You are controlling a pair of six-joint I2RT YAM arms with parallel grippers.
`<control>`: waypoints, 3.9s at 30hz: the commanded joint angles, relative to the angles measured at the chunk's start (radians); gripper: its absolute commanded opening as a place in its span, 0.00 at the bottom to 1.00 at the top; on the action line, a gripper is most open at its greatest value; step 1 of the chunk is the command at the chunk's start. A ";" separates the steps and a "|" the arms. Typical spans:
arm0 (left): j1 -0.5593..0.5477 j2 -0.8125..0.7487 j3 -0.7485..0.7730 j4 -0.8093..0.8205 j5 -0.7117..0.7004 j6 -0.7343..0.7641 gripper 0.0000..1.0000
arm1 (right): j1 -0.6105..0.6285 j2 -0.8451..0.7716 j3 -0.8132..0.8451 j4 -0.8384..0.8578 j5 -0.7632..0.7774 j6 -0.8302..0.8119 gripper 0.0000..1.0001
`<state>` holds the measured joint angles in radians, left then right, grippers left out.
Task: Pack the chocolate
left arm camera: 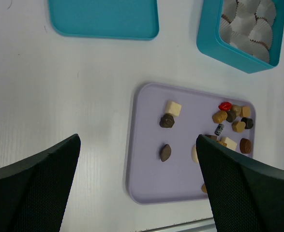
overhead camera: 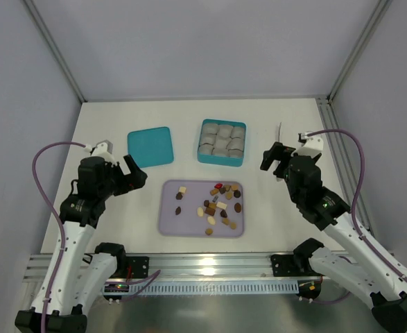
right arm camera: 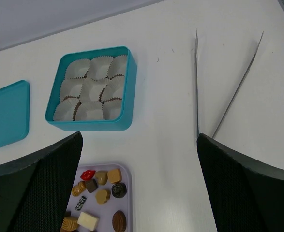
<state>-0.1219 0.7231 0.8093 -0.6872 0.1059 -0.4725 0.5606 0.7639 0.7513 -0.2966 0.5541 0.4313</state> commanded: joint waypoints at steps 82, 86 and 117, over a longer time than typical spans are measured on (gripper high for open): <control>-0.050 -0.008 -0.002 0.028 -0.014 -0.009 1.00 | -0.561 1.171 0.551 -0.148 -0.391 -0.101 0.61; -0.048 -0.007 -0.004 0.028 -0.012 -0.009 1.00 | -0.527 1.112 0.539 -0.147 -0.401 -0.097 0.57; -0.050 -0.002 -0.001 0.020 -0.025 -0.009 1.00 | -0.208 0.378 0.358 -0.438 -0.522 -0.080 0.46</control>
<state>-0.1684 0.7200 0.8089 -0.6868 0.0971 -0.4725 0.2863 1.2182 1.1141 -0.6704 0.0708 0.3370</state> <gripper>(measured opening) 0.996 0.471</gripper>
